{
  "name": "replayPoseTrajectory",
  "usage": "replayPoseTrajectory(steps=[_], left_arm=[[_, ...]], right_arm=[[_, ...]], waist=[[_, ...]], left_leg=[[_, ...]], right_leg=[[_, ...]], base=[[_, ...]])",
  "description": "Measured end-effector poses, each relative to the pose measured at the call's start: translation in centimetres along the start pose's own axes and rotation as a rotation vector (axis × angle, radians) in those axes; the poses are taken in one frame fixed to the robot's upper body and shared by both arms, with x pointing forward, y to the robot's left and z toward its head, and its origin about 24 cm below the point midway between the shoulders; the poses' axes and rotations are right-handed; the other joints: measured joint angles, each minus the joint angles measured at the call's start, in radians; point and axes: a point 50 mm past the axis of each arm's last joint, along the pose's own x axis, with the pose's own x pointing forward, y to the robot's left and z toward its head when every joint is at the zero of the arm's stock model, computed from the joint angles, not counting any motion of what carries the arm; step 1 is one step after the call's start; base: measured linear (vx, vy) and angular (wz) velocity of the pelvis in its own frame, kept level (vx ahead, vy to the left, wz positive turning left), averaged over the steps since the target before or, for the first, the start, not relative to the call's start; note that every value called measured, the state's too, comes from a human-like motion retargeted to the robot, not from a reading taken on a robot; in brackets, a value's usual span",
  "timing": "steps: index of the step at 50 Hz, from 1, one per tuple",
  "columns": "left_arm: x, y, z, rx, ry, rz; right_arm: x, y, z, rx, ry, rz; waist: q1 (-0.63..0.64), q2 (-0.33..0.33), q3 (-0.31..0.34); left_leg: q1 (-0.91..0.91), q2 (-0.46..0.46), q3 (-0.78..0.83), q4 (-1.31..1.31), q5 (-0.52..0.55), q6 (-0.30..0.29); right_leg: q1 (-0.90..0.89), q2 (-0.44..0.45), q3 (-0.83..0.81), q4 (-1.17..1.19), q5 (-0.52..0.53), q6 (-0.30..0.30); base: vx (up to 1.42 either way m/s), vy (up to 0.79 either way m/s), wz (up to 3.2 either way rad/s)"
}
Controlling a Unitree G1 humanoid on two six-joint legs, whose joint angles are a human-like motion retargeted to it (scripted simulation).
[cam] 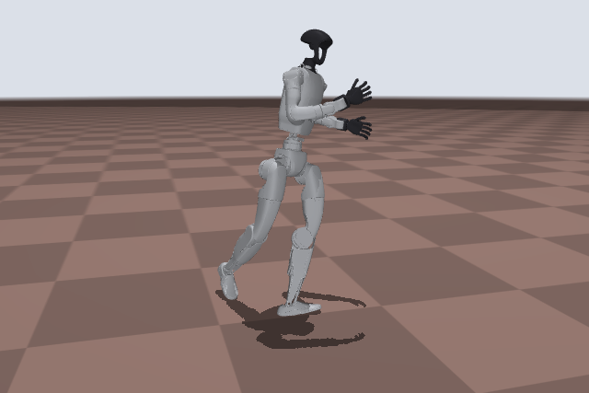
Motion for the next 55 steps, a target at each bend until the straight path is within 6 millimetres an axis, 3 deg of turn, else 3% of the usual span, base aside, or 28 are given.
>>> replayPoseTrajectory(steps=[2, 4, 6, 8, 11, 12, 13, 15, 17, 18, 20, 22, 23, 25, 26, 29, 31, 33, 35, 37, 40, 45, 48, 49, 50, 52, 53, 55], left_arm=[[2.5, -2.0, -0.4, -0.046, -0.048, 0.059], [6.7, -5.0, 2.1, -0.172, -0.187, 0.106], [9.9, -8.4, 7.2, -0.315, -0.378, 0.06], [10.8, -12.1, 13.2, -0.441, -0.592, -0.096], [8.7, -17.3, 20.9, -0.554, -0.878, -0.383], [7.5, -18.8, 22.8, -0.646, -0.927, -0.51], [6.0, -20.3, 24.4, -0.88, -0.901, -0.73], [3.8, -21.9, 26.7, -0.945, -0.956, -0.866], [1.1, -23.1, 28.8, -0.736, -1.176, -0.962], [-0.4, -23.8, 29.2, -0.859, -1.119, -1.165], [-2.5, -24.8, 29.6, -0.897, -1.086, -1.392], [-2.3, -24.2, 29.3, -0.825, -1.124, -1.363], [-1.0, -23.0, 29.5, -0.742, -1.227, -1.078], [0.0, -22.1, 27.6, -0.558, -1.228, -1.119], [1.3, -21.6, 26.4, -0.525, -1.174, -1.04], [5.5, -18.8, 20.4, -0.336, -0.952, -0.718], [6.8, -15.5, 14.5, -0.199, -0.746, -0.512], [5.9, -11.3, 9.0, -0.119, -0.541, -0.32], [4.0, -7.1, 5.7, -0.05, -0.389, -0.181], [2.1, -3.3, 4.1, 0.017, -0.271, -0.087], [-0.3, 0.8, 3.5, 0.127, -0.148, -0.018], [-1.9, 4.3, 3.5, 0.19, -0.083, 0.095], [-1.0, 3.7, 2.6, 0.13, -0.122, 0.162], [-0.2, 2.8, 2.2, 0.095, -0.152, 0.184], [0.8, 1.8, 2.0, 0.056, -0.188, 0.205], [4.0, -1.1, 2.6, -0.057, -0.303, 0.284], [5.9, -2.8, 3.7, -0.135, -0.372, 0.325], [8.7, -5.9, 7.6, -0.305, -0.53, 0.354]], right_arm=[[-2.1, -0.8, -2.4, -0.066, 0.142, -0.058], [-4.4, -1.9, -5.0, -0.204, 0.289, -0.222], [-8.4, -3.0, -6.7, -0.29, 0.412, -0.473], [-13.0, -3.0, -7.4, -0.206, 0.489, -0.701], [-19.2, -3.3, -6.2, -0.098, 0.582, -0.839], [-21.0, -3.4, -5.6, -0.101, 0.626, -0.85], [-22.5, -3.5, -5.0, -0.112, 0.673, -0.862], [-25.1, -3.1, -3.9, -0.137, 0.749, -0.896], [-26.5, -2.8, -3.4, -0.117, 0.79, -0.896], [-26.8, -2.7, -3.4, -0.082, 0.811, -0.888], [-26.6, -2.8, -3.8, -0.053, 0.843, -0.85], [-25.3, -3.6, -3.8, -0.053, 0.837, -0.748], [-24.2, -4.4, -3.6, -0.094, 0.817, -0.7], [-22.5, -4.9, -3.4, -0.111, 0.8, -0.563], [-21.5, -5.3, -3.6, -0.141, 0.788, -0.528], [-17.1, -6.2, -5.2, -0.231, 0.747, -0.394], [-12.7, -5.9, -5.9, -0.321, 0.667, -0.271], [-8.2, -5.2, -4.5, -0.396, 0.488, -0.216], [-3.9, -4.1, -2.0, -0.345, 0.251, -0.212], [-1.3, -3.0, 0.8, -0.209, 0.043, -0.2], [0.8, -0.9, 3.9, -0.055, -0.166, -0.113], [1.4, 2.1, 6.8, 0.174, -0.351, 0.055], [-0.3, 2.2, 4.1, 0.48, -0.271, 0.066], [-1.3, 1.8, 2.6, 0.484, -0.218, -0.012], [-2.6, 1.4, 1.1, 0.446, -0.155, -0.113], [-5.9, 0.0, -1.8, 0.03, 0.052, -0.377], [-7.8, -0.5, -3.0, -0.231, 0.175, -0.47], [-11.9, -0.9, -4.7, -0.511, 0.372, -0.546]], waist=[[-0.04, -0.02, 0.006], [-0.056, -0.053, 0.019], [-0.091, -0.053, 0.039], [-0.149, -0.015, 0.055], [-0.321, 0.084, 0.06], [-0.386, 0.116, 0.058], [-0.45, 0.143, 0.06], [-0.539, 0.173, 0.039], [-0.603, 0.175, 0.02], [-0.629, 0.163, 0.009], [-0.636, 0.143, -0.007], [-0.672, 0.103, -0.002], [-0.681, 0.094, 0.006], [-0.693, 0.078, -0.012], [-0.673, 0.077, -0.009], [-0.574, 0.057, 0.036], [-0.461, 0.014, 0.076], [-0.328, -0.038, 0.097], [-0.207, -0.108, 0.09], [-0.096, -0.174, 0.06], [0.054, -0.263, 0.012], [0.2, -0.31, 0.013], [0.165, -0.292, 0.037], [0.141, -0.284, 0.043], [0.116, -0.275, 0.047], [0.047, -0.276, 0.05], [0.009, -0.276, 0.051], [-0.073, -0.254, 0.057]], left_leg=[[-0.054, 0.016, -0.134, 0.19, -0.116, 0.079], [-0.091, -0.033, -0.24, 0.214, -0.121, 0.106], [-0.107, -0.085, -0.372, 0.272, -0.123, 0.121], [-0.073, -0.123, -0.538, 0.27, -0.099, 0.095], [0.026, -0.139, -0.851, 0.213, -0.028, 0.02], [0.061, -0.132, -0.951, 0.188, 0.001, -0.005], [0.099, -0.121, -1.046, 0.157, 0.034, -0.025], [0.147, -0.097, -1.177, 0.101, 0.101, -0.053], [0.161, -0.083, -1.208, 0.081, 0.156, -0.086], [0.148, -0.087, -1.182, 0.12, 0.165, -0.111], [0.153, -0.081, -1.071, 0.128, 0.185, -0.102], [0.134, -0.066, -0.913, 0.274, 0.14, -0.092], [0.124, -0.047, -0.83, 0.348, 0.106, -0.055], [0.053, 0.049, -0.67, 0.606, 0.04, -0.014], [0.014, 0.104, -0.619, 0.727, 0.023, 0.035], [-0.12, 0.223, -0.587, 1.062, 0.014, 0.128], [-0.193, 0.156, -0.666, 1.166, 0.004, 0.081], [-0.238, 0.087, -0.686, 1.184, -0.037, 0.002], [-0.282, 0.096, -0.598, 1.138, -0.094, 0.034], [-0.321, 0.127, -0.481, 1.042, -0.113, 0.069], [-0.358, 0.11, -0.357, 0.772, -0.104, 0.085], [-0.257, 0.039, -0.204, 0.232, -0.005, 0.038], [-0.163, 0.008, -0.216, 0.261, -0.15, 0.059], [-0.139, 0.0, -0.252, 0.28, -0.191, 0.061], [-0.119, -0.008, -0.295, 0.299, -0.225, 0.062], [-0.108, -0.035, -0.368, 0.334, -0.258, 0.072], [-0.106, -0.05, -0.403, 0.344, -0.266, 0.076], [-0.075, -0.066, -0.481, 0.33, -0.269, 0.075]], right_leg=[[-0.157, -0.022, 0.064, 0.318, 0.071, 0.078], [-0.367, -0.036, 0.152, 0.604, 0.097, 0.101], [-0.501, -0.07, 0.223, 0.787, 0.048, 0.063], [-0.565, -0.116, 0.225, 0.863, -0.012, -0.019], [-0.551, -0.153, 0.136, 0.791, -0.095, -0.08], [-0.537, -0.139, 0.113, 0.73, -0.113, -0.079], [-0.52, -0.115, 0.099, 0.649, -0.12, -0.066], [-0.51, -0.081, 0.089, 0.462, -0.115, -0.04], [-0.494, -0.108, 0.048, 0.237, -0.11, -0.033], [-0.49, -0.14, 0.024, 0.141, -0.114, -0.036], [-0.452, -0.165, 0.024, -0.156, -0.122, -0.04], [-0.433, -0.199, 0.079, -0.296, -0.141, -0.028], [-0.412, -0.205, 0.119, -0.368, -0.125, -0.029], [-0.414, -0.233, 0.119, -0.303, -0.172, -0.036], [-0.394, -0.235, 0.096, -0.278, -0.222, -0.051], [-0.365, -0.205, 0.048, -0.148, -0.368, -0.092], [-0.362, -0.192, 0.07, -0.062, -0.402, -0.112], [-0.338, -0.196, 0.109, -0.032, -0.397, -0.115], [-0.31, -0.221, 0.125, -0.087, -0.35, -0.089], [-0.273, -0.252, 0.122, -0.177, -0.279, -0.074], [-0.235, -0.295, 0.124, -0.299, -0.149, -0.055], [-0.16, -0.301, 0.1, -0.332, 0.018, -0.034], [-0.109, -0.32, -0.008, -0.172, 0.046, -0.029], [-0.112, -0.332, -0.037, -0.071, 0.054, -0.028], [-0.124, -0.345, -0.062, 0.043, 0.063, -0.026], [-0.215, -0.372, -0.045, 0.294, 0.05, -0.028], [-0.278, -0.372, -0.014, 0.406, 0.018, -0.034], [-0.388, -0.337, 0.052, 0.564, -0.073, -0.056]], base=[[0.63, 0.05, 2.35], [0.47, 0.04, 2.69], [0.48, 0.21, 3.8], [0.47, 0.18, 4.64], [0.49, 0.1, 5.62], [0.5, 0.0, 5.82], [0.49, -0.05, 5.6], [0.46, -0.11, 5.03], [0.44, -0.18, 4.47], [0.43, -0.23, 3.98], [0.38, -0.32, 3.38], [0.41, -0.4, 3.21], [0.39, -0.46, 2.84], [0.39, -0.46, 2.45], [0.34, -0.47, 1.9], [0.29, -0.43, 0.79], [0.36, -0.28, -0.51], [0.48, -0.16, -0.78], [0.51, -0.09, -0.33], [0.56, 0.03, 0.03], [0.59, 0.17, 0.11], [0.64, 0.28, 0.28], [0.72, 0.33, 1.48], [0.75, 0.31, 1.94], [0.74, 0.28, 2.11], [0.71, 0.23, 2.3], [0.7, 0.18, 2.32], [0.71, 0.13, 2.16]])
